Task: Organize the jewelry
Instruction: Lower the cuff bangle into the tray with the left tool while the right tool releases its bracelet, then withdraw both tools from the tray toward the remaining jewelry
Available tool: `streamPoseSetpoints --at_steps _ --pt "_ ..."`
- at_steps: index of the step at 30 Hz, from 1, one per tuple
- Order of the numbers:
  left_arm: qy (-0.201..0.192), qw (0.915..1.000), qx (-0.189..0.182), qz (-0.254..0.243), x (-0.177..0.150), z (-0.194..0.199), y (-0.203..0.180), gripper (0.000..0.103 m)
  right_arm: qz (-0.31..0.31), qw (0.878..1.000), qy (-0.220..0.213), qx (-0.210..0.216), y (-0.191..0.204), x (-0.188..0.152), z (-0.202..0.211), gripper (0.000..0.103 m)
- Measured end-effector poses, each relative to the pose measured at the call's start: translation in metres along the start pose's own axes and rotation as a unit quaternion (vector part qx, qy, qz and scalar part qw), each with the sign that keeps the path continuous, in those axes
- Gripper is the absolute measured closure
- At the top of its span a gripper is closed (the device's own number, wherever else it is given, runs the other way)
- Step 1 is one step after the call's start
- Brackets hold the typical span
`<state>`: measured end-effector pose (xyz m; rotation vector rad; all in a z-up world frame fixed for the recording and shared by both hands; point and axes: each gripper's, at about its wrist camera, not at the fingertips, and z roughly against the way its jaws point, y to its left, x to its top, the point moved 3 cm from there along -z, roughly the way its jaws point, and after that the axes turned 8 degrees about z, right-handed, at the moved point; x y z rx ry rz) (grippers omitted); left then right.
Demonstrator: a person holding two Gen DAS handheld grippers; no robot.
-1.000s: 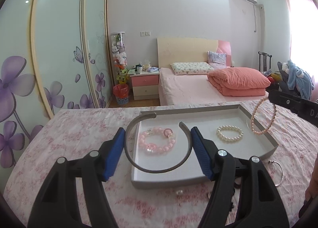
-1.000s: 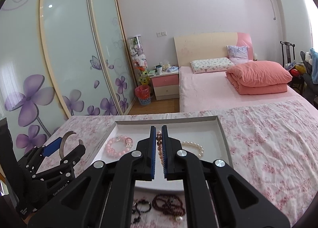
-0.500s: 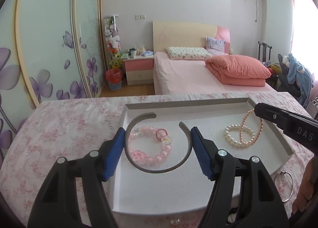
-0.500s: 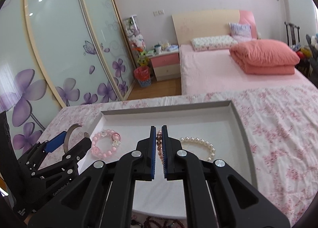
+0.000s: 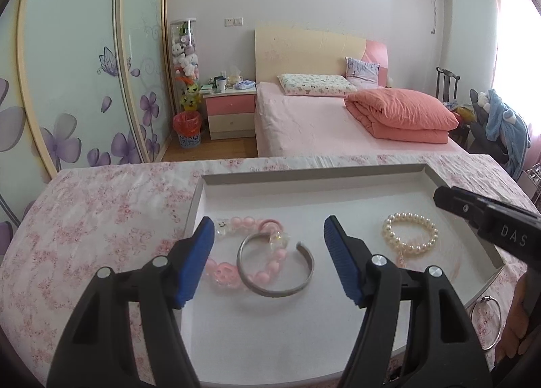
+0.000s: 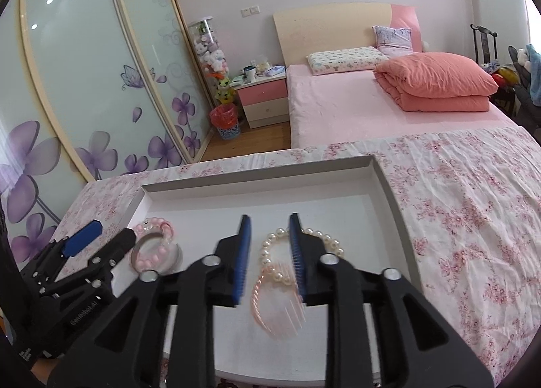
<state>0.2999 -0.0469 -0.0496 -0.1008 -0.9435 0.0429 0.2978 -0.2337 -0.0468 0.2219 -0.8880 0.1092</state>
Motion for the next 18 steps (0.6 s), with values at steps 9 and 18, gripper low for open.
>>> streamPoseSetpoints --at_steps 9,18 --pt "-0.003 0.9996 0.021 0.018 0.005 0.003 0.018 0.037 0.007 1.000 -0.004 -0.010 0.000 0.001 0.003 0.074" --pt "-0.007 0.9995 0.024 0.017 0.001 0.018 0.022 0.037 0.018 1.000 -0.010 -0.011 0.003 0.000 0.015 0.065"
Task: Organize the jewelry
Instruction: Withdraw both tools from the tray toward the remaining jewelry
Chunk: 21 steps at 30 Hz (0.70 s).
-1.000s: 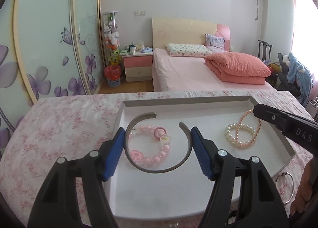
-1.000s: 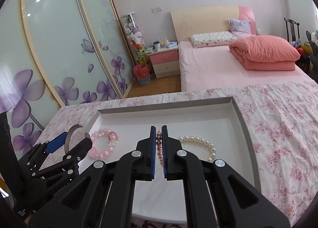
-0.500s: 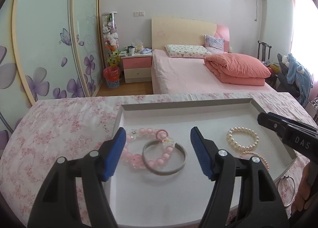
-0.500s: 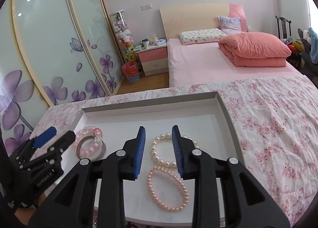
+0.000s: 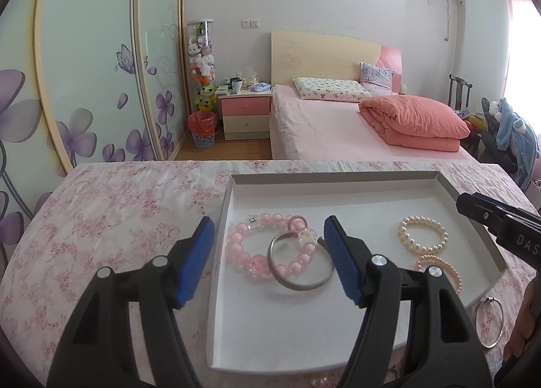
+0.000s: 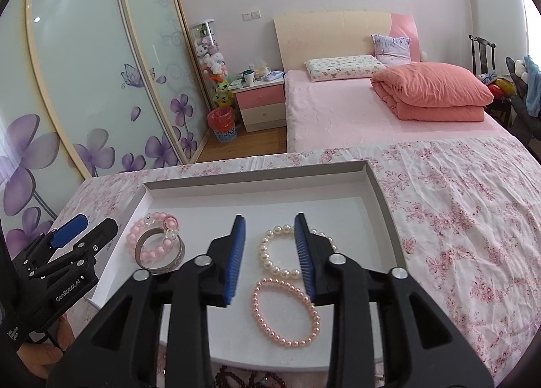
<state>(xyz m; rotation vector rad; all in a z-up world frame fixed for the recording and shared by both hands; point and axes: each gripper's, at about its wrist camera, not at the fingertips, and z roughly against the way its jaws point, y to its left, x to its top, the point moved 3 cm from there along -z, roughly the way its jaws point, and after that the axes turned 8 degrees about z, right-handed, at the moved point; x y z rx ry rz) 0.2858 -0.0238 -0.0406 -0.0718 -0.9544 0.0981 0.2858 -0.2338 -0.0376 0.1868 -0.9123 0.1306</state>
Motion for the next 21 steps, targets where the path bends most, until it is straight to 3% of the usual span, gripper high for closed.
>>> streamPoseSetpoints --at_steps 10,19,21 --pt "0.004 0.9999 -0.016 0.000 -0.026 0.046 0.000 0.036 0.015 1.000 0.004 0.001 0.004 -0.026 0.034 0.064" --pt "0.028 0.9986 -0.041 -0.016 -0.076 0.089 -0.008 0.030 0.025 0.998 0.054 -0.013 0.000 -0.083 0.068 0.061" --pt "0.038 0.9980 -0.045 -0.020 -0.085 0.092 -0.011 0.030 0.018 0.997 0.069 -0.021 -0.007 -0.097 0.072 0.055"
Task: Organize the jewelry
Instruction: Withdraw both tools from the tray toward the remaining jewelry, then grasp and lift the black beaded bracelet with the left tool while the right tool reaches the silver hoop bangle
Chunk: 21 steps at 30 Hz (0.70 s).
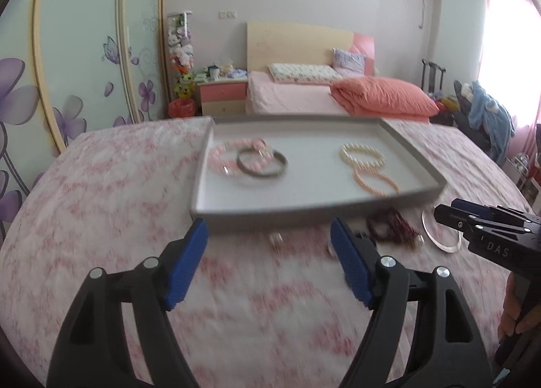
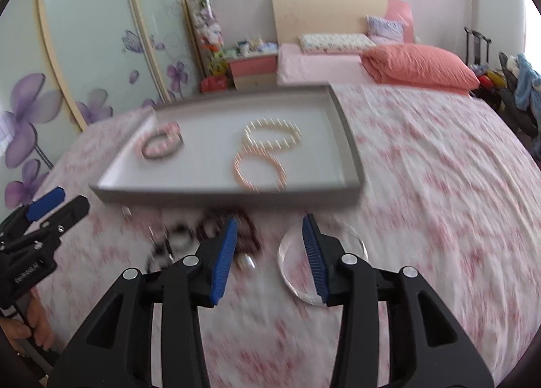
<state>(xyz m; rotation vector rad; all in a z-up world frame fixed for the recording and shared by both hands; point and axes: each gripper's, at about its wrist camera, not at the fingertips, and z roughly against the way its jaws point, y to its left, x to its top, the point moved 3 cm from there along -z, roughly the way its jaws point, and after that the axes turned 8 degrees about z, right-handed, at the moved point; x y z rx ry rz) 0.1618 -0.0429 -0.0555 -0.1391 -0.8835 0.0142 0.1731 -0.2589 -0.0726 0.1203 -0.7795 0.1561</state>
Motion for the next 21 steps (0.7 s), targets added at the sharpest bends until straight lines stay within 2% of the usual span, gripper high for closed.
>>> streamPoseSetpoints --at_steps 5,6,8,9,14,19,21 --pt "0.019 0.9997 -0.003 -0.014 -0.015 -0.003 -0.007 0.027 -0.010 0.999 0.030 -0.036 -0.016 -0.020 -0.003 0.040" --pt "0.023 0.9996 -0.003 -0.015 -0.017 -0.004 -0.008 0.027 -0.012 0.998 0.048 -0.043 -0.021 -0.025 -0.009 0.039" --pt "0.032 0.9993 -0.006 -0.017 -0.020 -0.007 -0.011 0.026 -0.009 0.997 0.061 -0.045 -0.021 -0.028 -0.014 0.034" --pt "0.036 0.9992 -0.006 -0.017 -0.021 -0.008 -0.011 0.025 -0.008 0.997 0.066 -0.047 -0.021 -0.029 -0.017 0.029" --pt "0.048 0.9986 -0.010 -0.018 -0.024 -0.012 -0.011 0.023 0.006 0.995 0.077 -0.063 -0.020 -0.024 -0.028 0.020" --pt "0.058 0.9977 -0.019 -0.031 -0.027 -0.015 -0.019 0.023 0.007 0.995 0.069 -0.065 -0.024 -0.019 -0.035 0.020" --pt "0.062 0.9971 -0.023 -0.037 -0.028 -0.017 -0.023 0.023 0.010 0.996 0.064 -0.066 -0.024 -0.019 -0.032 0.033"
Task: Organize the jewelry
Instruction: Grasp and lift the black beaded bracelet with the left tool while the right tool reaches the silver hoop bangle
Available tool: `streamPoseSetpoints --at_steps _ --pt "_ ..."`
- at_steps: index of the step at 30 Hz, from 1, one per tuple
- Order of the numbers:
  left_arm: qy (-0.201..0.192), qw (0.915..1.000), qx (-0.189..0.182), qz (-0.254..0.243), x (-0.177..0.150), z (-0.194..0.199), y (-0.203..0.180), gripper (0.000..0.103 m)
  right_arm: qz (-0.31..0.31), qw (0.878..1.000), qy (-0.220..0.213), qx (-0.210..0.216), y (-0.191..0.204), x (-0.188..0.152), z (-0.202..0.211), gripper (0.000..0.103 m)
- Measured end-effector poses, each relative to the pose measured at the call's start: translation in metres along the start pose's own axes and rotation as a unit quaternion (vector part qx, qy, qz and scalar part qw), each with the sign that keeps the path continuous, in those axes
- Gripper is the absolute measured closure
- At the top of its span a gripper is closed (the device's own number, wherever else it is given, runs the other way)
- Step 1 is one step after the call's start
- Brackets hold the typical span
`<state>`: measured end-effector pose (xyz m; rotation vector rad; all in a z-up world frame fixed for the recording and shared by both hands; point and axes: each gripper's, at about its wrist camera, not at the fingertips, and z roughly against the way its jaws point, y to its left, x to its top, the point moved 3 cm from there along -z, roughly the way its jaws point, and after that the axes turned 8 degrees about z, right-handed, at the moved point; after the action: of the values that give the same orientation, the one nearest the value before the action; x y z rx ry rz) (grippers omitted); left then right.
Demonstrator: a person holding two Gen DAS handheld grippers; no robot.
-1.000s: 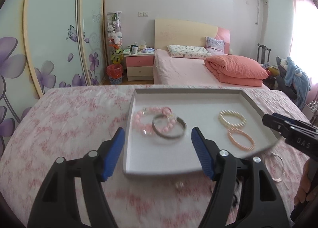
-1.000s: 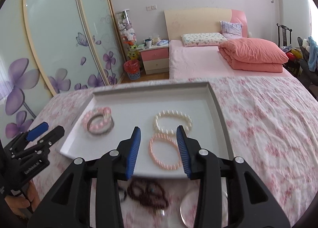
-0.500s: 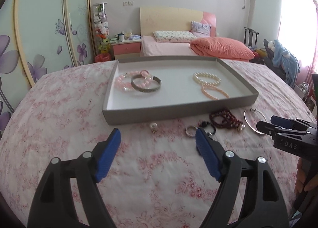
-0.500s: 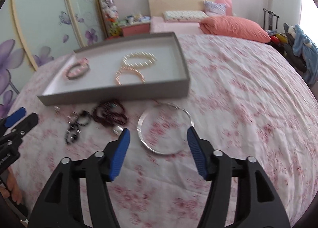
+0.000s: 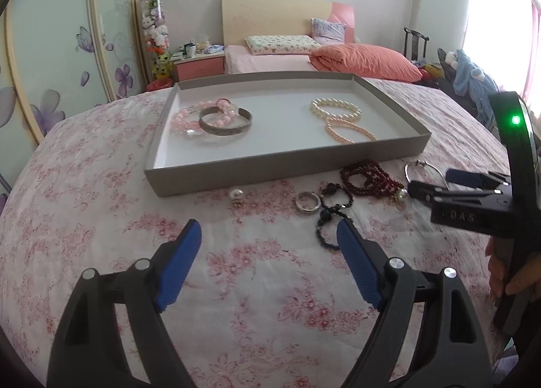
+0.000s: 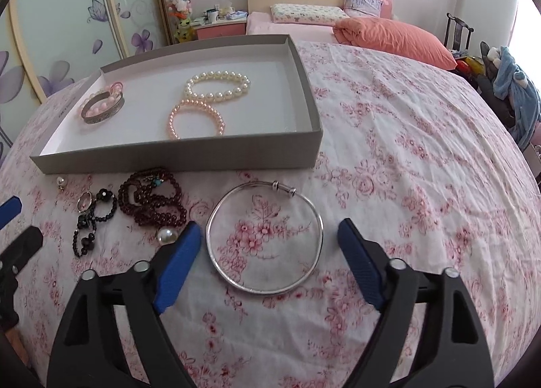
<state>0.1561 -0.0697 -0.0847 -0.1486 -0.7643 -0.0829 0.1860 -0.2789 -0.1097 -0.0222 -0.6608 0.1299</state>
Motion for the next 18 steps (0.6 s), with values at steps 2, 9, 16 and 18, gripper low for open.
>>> streamPoseSetpoints --at_steps 2,9,16,18 --pt "0.008 0.9999 -0.006 -0.005 0.000 -0.003 -0.004 0.023 0.000 1.000 -0.001 0.004 0.000 -0.002 0.002 0.033" --pt "0.043 0.9988 -0.019 -0.017 0.001 -0.022 -0.022 0.045 0.002 1.000 -0.001 0.007 0.000 -0.007 0.006 0.033" --pt "0.061 0.9968 -0.030 -0.042 -0.004 -0.032 -0.039 0.070 0.001 1.000 -0.001 0.008 0.000 -0.006 0.006 0.033" --pt "0.062 0.9966 -0.025 -0.047 -0.007 -0.034 -0.041 0.075 0.001 1.000 -0.001 0.008 0.000 -0.006 0.006 0.033"
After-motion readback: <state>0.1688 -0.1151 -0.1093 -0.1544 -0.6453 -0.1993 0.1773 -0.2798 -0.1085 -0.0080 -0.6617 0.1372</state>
